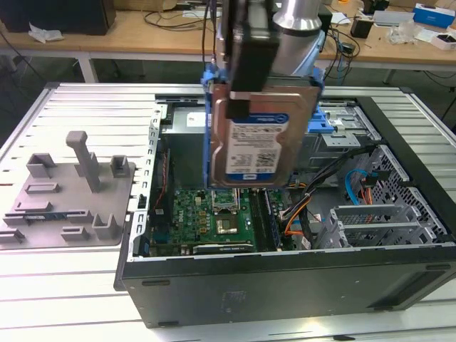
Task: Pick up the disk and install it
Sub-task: 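Pick up the disk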
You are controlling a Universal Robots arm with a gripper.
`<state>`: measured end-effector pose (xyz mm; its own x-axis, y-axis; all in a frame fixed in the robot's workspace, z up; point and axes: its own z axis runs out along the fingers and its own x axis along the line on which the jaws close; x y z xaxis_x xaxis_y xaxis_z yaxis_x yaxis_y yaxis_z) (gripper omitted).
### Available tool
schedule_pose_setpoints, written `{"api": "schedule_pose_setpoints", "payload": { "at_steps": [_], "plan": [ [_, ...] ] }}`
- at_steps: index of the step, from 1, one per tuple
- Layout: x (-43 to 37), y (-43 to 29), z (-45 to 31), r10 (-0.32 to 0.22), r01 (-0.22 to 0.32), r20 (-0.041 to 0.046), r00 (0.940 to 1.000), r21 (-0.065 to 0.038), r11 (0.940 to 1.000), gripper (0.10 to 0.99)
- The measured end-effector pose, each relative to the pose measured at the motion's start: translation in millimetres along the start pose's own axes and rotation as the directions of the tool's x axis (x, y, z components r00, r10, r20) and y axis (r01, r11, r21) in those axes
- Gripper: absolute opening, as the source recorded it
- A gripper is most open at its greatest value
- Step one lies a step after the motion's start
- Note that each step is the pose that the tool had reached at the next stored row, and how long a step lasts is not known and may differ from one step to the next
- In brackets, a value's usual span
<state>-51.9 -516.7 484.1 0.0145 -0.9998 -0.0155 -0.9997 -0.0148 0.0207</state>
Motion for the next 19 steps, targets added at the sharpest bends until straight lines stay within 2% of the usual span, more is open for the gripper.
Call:
{"api": "schedule_pose_setpoints", "payload": {
  "at_steps": [1, 2, 4, 5, 6, 8, 13, 19],
  "plan": [
    [1.6, -4.7, -0.1, 0.0, 0.0, 0.0, 1.0, 0.0, 1.0, 0.369],
    [4.3, -12.4, -0.3, 0.0, 0.0, 0.0, 1.0, -0.001, 1.0, 0.369],
    [9.5, -30.5, -0.8, 0.0, 0.0, 0.0001, 1.0, -0.002, 1.0, 0.369],
    [11.1, -37.0, -0.9, 0.0, 0.0, 0.0001, 1.0, -0.002, 1.0, 0.369],
    [13.3, -47.3, -1.2, 0.0, 0.0, 0.0001, 1.0, -0.002, 1.0, 0.369],
    [15.2, -56.1, -1.4, 0.0, 0.0, 0.0001, 1.0, -0.002, 1.0, 0.369],
    [19.6, -85.4, -2.1, 0.0, 0.0, 0.0, 1.0, -0.002, 1.0, 0.369],
    [22.2, -114.6, -2.7, 0.0, 0.0, 0.0001, 1.0, -0.002, 1.0, 0.369]
  ]
}}
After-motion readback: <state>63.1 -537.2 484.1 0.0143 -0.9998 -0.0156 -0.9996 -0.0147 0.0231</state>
